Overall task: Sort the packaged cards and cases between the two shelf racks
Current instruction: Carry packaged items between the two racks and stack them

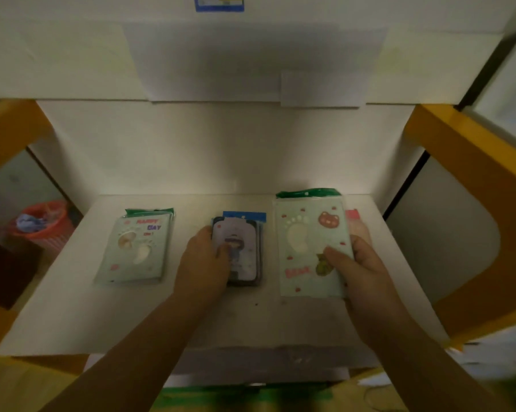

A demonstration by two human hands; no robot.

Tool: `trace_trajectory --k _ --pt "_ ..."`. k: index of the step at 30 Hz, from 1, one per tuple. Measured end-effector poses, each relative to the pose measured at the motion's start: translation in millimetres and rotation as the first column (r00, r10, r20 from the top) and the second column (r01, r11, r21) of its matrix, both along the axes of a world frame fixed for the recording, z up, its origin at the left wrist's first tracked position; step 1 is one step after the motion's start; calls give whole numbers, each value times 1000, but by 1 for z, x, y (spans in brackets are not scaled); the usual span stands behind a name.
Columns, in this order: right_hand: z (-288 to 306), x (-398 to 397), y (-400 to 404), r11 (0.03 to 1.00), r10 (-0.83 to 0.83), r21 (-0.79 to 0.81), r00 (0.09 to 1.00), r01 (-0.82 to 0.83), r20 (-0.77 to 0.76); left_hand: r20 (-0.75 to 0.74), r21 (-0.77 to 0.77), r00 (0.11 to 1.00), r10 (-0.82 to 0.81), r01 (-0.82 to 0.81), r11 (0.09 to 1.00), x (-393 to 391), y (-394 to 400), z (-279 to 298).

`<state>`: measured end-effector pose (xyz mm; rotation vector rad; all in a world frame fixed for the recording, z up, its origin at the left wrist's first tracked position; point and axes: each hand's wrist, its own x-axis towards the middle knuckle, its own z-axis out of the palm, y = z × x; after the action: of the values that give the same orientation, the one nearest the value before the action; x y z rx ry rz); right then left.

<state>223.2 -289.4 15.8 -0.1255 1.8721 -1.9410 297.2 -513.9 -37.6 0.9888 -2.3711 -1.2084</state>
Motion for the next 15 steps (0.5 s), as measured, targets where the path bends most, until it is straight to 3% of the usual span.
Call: trace_trajectory --k 5,11,15 --pt "-2 9 -2 999 -28 16 1000 28 -11 71 -168 997 -11 22 986 -1 2 -3" --pt "0 17 -10 999 -46 5 999 46 -20 149 -184 986 -71 98 978 3 -1 -5" --pt "3 22 -18 999 -35 2 999 35 -23 308 -291 946 -97 191 937 6 -2 -1"
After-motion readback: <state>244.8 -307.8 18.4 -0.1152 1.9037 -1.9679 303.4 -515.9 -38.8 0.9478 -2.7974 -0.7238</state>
